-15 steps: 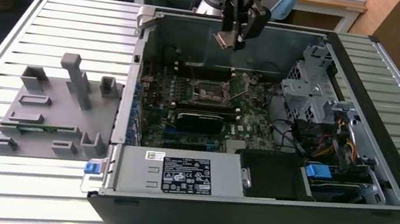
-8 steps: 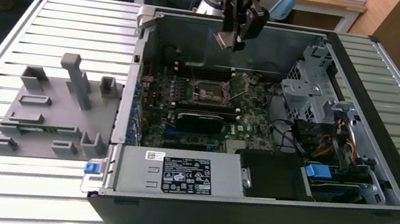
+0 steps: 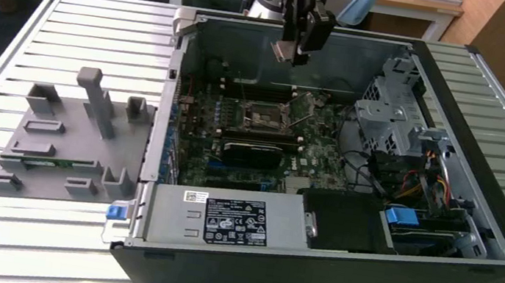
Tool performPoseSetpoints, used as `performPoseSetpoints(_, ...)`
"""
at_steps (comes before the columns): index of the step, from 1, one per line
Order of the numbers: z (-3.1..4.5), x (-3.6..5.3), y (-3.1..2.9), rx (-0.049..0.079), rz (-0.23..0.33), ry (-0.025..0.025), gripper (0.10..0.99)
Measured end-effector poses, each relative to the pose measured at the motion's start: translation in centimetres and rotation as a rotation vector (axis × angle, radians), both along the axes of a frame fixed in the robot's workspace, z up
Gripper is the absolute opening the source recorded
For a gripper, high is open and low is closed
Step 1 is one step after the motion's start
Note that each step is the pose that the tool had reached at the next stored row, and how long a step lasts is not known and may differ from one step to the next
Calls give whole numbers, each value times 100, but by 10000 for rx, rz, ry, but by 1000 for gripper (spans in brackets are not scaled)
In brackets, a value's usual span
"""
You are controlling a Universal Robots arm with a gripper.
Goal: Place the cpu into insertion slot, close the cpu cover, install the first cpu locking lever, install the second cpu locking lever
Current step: 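Place the cpu into insertion slot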
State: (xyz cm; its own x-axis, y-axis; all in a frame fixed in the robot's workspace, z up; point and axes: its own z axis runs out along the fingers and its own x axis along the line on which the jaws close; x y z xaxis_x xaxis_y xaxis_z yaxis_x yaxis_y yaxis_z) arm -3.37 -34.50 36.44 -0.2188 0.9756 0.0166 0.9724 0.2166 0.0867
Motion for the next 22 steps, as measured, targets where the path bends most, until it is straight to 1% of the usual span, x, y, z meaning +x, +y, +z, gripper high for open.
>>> performPoseSetpoints(3,-5,0,0,0,-247,0,541)
performPoseSetpoints(6,-12,0,0,-1,-366,1,541)
performPoseSetpoints(22,-55,0,0,-2,-379,0,541)
